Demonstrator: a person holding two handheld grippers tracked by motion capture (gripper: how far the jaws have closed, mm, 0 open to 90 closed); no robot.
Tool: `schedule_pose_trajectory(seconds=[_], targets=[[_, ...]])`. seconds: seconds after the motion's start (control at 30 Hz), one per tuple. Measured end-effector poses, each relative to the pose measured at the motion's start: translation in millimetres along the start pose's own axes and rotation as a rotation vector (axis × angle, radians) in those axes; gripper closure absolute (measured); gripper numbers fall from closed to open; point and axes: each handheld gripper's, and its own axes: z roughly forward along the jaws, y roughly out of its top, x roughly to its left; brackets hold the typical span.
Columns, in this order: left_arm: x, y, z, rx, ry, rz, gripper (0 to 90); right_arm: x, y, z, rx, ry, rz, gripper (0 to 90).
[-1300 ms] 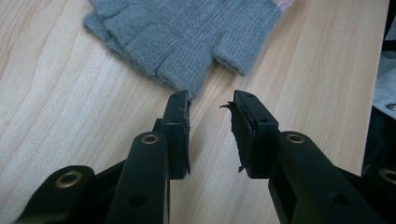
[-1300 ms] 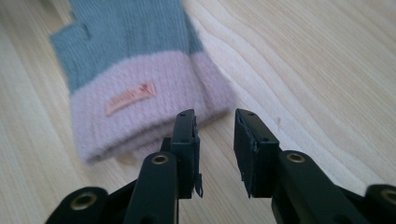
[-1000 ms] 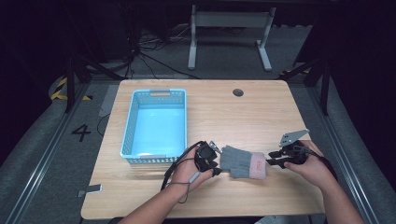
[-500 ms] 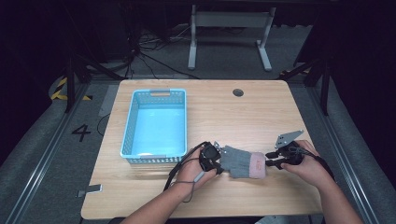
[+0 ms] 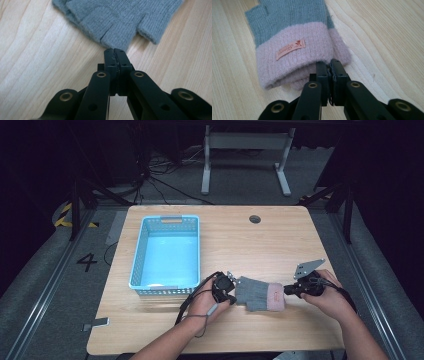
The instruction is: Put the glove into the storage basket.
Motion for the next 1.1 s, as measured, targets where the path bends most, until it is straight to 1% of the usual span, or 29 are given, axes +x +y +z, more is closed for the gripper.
schedule_pose_trajectory(seconds=[0.03,0.1,0.2,0.23,0.3,0.37,0.43,0.5,0.6,0.67,0.77,0.8,0.87,0.93,1.0,1.07,1.1], targets=[[-0.1,-0.2,-0.6,0.002,-0.003,-0.008,86.2,0.0,-0.2,0.4,0.000,-0.003,0.003,87.3],[-0.8,0.2,-0.4,0.008,-0.002,-0.019,76.0,-0.7,-0.9,0.8,0.002,0.003,0.007,87.3],[-1.6,0.7,1.0,0.016,0.005,-0.017,73.4,-1.4,-1.2,1.1,0.000,0.005,0.012,87.2],[-2.2,1.4,2.0,0.011,-0.009,-0.019,73.4,-1.4,-1.1,1.2,-0.002,0.004,0.013,87.2],[-2.7,3.0,4.4,0.011,-0.037,-0.009,77.2,-1.2,-0.8,1.3,0.000,0.006,0.014,87.2],[-3.4,4.3,5.3,0.016,-0.033,-0.002,79.7,-1.2,-0.6,1.9,0.001,0.000,0.011,87.2],[-3.0,4.4,5.4,0.019,-0.036,-0.004,82.5,-0.6,-0.4,2.2,0.004,-0.001,0.016,87.2],[-4.6,5.2,4.8,0.019,-0.029,0.010,88.3,0.2,0.4,2.7,0.006,-0.003,0.010,87.3],[-8.8,6.5,1.6,0.023,-0.005,0.038,89.3,1.3,1.8,0.3,0.002,-0.006,0.019,87.7],[-11.4,6.6,-2.5,0.010,-0.009,0.045,89.5,1.4,2.6,-3.6,-0.009,-0.002,0.021,88.0],[-15.7,7.0,-8.7,-0.001,-0.015,0.049,89.6,2.1,4.6,-10.2,-0.029,-0.016,0.027,88.1],[-17.5,7.5,-10.9,0.000,-0.019,0.064,89.6,1.8,5.3,-11.4,-0.033,-0.018,0.026,88.2],[-20.9,8.1,-12.0,0.006,-0.022,0.068,89.6,-0.1,7.7,-12.4,-0.042,-0.029,0.030,88.2],[-21.2,8.9,-10.8,0.011,-0.021,0.076,89.5,-2.9,9.7,-10.6,-0.041,-0.036,0.039,88.2],[-18.1,9.0,-7.6,0.020,-0.016,0.070,89.5,-6.2,11.0,-6.8,-0.042,-0.035,0.040,88.2],[-13.8,8.5,-4.0,0.014,-0.007,0.055,89.5,-8.8,11.1,-1.8,-0.035,-0.032,0.041,88.2],[-11.7,8.2,-2.3,0.015,-0.019,0.050,89.4,-10.4,10.6,0.7,-0.032,-0.034,0.045,88.1]])
